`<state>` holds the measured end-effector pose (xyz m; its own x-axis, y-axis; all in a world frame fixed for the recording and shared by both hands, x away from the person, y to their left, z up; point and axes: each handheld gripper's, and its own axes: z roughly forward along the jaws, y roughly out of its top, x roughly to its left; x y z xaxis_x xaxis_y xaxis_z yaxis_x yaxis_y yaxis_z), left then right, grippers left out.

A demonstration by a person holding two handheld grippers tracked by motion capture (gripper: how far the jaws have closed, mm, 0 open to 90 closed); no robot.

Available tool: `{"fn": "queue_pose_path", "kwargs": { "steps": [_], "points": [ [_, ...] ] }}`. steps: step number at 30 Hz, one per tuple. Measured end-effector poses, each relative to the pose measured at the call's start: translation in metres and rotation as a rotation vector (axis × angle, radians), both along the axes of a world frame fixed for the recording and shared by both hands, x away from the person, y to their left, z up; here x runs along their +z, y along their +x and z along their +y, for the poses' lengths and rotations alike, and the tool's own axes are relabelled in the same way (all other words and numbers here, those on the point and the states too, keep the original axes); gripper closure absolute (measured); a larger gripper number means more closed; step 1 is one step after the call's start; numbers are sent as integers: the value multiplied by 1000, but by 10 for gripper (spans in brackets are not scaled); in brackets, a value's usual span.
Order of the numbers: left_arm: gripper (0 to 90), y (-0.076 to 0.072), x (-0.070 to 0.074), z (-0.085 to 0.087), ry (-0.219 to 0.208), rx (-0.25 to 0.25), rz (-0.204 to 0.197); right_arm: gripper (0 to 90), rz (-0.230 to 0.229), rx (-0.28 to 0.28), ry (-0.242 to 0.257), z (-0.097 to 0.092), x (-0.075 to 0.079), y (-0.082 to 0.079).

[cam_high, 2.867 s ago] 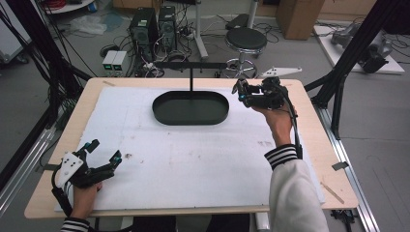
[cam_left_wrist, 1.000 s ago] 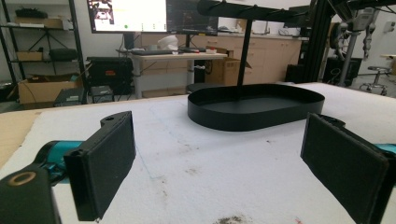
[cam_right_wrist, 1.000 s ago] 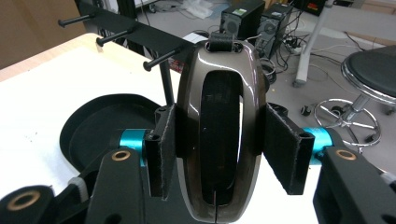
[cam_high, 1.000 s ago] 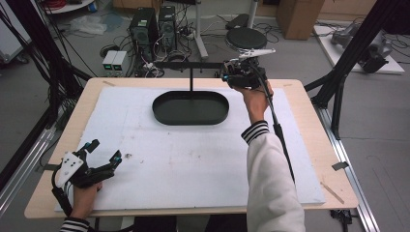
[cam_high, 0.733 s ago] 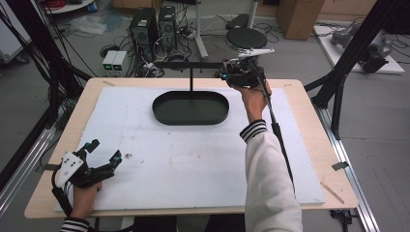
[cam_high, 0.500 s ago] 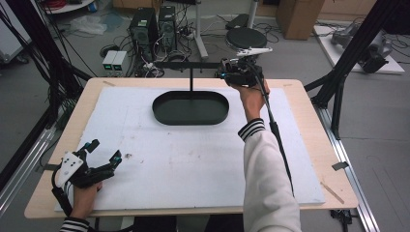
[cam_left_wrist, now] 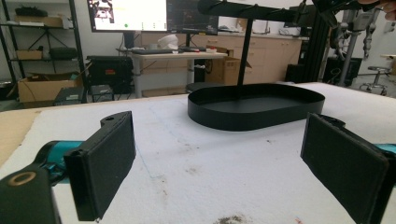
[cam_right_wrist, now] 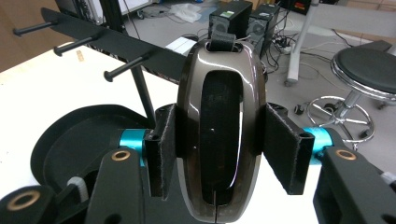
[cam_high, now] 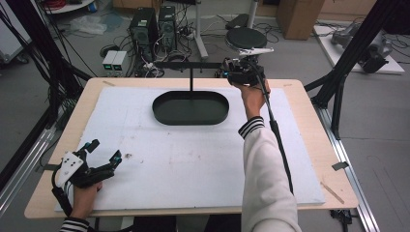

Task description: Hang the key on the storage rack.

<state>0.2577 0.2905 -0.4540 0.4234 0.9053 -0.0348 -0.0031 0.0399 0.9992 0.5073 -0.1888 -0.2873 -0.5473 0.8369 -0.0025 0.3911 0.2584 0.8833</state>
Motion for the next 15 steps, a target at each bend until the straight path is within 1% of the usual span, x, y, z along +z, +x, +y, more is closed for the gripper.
{"fn": "queue_pose_path", "kwargs": {
  "steps": [3,4,10,12,14,15],
  "points": [
    [105,0,0,0,4,-2,0,480,6,-9,-15,-3,-1,2],
    [105,0,0,0,7,-2,0,480,10,-8,-12,-3,-2,2],
    [106,-1,0,0,3,-2,-5,480,17,-10,-31,-10,-6,1],
    [105,-1,0,0,4,-1,-6,480,30,-11,-34,-12,-8,1],
    [105,-1,0,0,3,-1,-6,480,26,-10,-60,-13,-9,1],
    [105,-1,0,0,3,-2,-6,480,25,-9,-62,-12,-9,1]
  ]
}}
